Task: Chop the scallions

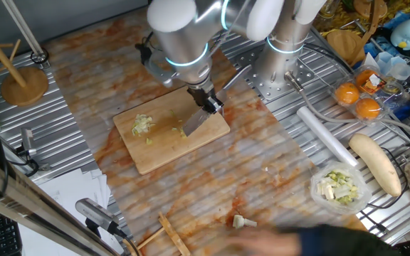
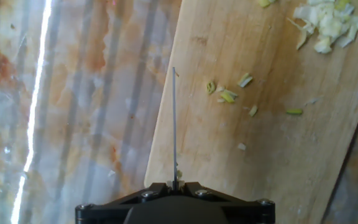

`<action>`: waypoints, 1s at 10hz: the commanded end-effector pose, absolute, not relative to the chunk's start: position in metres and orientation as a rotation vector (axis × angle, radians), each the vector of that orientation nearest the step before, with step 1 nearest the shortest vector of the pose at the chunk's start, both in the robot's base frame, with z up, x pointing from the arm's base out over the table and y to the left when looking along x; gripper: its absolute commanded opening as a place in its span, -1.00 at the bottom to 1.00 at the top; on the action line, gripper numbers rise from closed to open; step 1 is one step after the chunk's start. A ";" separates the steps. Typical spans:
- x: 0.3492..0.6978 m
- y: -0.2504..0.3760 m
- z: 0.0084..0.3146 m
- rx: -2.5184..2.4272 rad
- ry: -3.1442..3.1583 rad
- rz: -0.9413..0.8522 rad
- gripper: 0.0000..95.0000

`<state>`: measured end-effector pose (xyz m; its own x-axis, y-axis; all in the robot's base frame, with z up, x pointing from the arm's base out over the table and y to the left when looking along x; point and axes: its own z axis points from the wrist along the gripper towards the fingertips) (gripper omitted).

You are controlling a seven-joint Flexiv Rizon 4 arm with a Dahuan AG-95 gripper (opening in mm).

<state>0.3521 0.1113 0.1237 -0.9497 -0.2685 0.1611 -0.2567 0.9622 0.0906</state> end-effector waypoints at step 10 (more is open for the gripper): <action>0.350 0.110 0.122 0.420 -2.942 -0.067 -1.00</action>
<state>0.3486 0.1100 0.1218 -0.9472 -0.2760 0.1630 -0.2678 0.9609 0.0710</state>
